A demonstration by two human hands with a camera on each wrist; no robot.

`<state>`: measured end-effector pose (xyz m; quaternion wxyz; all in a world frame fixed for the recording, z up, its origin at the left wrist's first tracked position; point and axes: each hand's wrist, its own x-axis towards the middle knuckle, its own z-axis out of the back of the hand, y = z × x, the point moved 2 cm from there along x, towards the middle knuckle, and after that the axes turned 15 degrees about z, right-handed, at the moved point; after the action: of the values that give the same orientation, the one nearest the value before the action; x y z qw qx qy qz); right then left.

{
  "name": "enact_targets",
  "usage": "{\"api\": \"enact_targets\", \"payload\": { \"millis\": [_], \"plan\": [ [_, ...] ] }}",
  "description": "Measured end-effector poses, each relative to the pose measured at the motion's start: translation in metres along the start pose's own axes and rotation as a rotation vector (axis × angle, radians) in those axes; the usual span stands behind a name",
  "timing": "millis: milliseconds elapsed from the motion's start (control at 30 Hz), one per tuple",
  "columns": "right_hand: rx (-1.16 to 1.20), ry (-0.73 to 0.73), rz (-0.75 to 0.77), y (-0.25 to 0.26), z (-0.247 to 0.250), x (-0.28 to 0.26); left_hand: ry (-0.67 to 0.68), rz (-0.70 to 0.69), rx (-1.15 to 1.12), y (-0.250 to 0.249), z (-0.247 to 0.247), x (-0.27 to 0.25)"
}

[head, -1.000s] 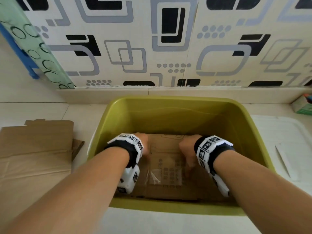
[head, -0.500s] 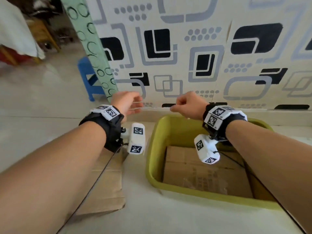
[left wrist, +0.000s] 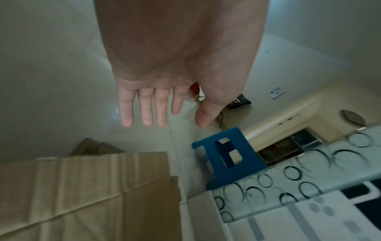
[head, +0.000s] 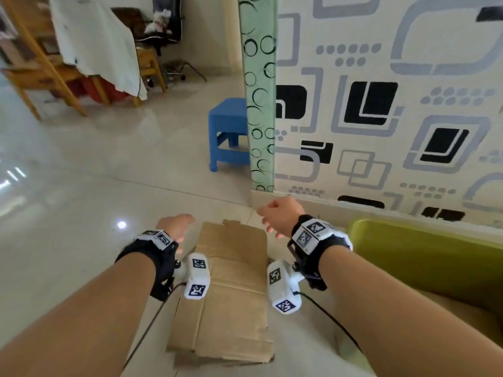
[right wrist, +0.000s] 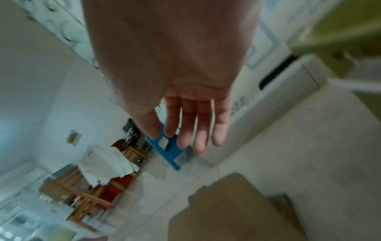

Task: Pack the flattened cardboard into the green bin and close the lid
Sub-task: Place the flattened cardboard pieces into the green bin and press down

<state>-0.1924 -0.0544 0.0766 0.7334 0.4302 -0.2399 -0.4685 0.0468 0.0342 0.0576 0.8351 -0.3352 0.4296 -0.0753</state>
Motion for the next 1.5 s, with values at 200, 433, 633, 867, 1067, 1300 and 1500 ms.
{"api": "enact_targets", "payload": {
  "millis": [200,433,633,867,1067,1300,1500],
  "plan": [
    [0.152,-0.087,-0.260,-0.054,-0.068,0.002,0.016,0.145,0.106,0.050,-0.013,0.042],
    [0.171,-0.024,-0.545,-0.105,-0.121,-0.016,0.035,0.096,0.343,0.069,-0.037,0.064],
    [0.187,0.043,-0.633,-0.107,-0.126,-0.040,0.098,0.061,0.288,0.072,-0.036,0.075],
    [0.335,0.088,-0.453,-0.151,-0.117,0.022,0.153,0.117,0.032,0.067,-0.005,0.073],
    [0.212,0.067,-0.127,-0.007,-0.027,0.010,-0.138,-0.152,-0.176,0.003,0.015,0.011],
    [0.043,0.101,0.132,0.074,0.082,-0.022,-0.213,-0.713,0.126,-0.107,0.033,-0.117],
    [-0.052,0.055,0.178,0.090,0.188,-0.069,0.010,-0.708,0.327,-0.142,0.009,-0.194]
  ]
}}
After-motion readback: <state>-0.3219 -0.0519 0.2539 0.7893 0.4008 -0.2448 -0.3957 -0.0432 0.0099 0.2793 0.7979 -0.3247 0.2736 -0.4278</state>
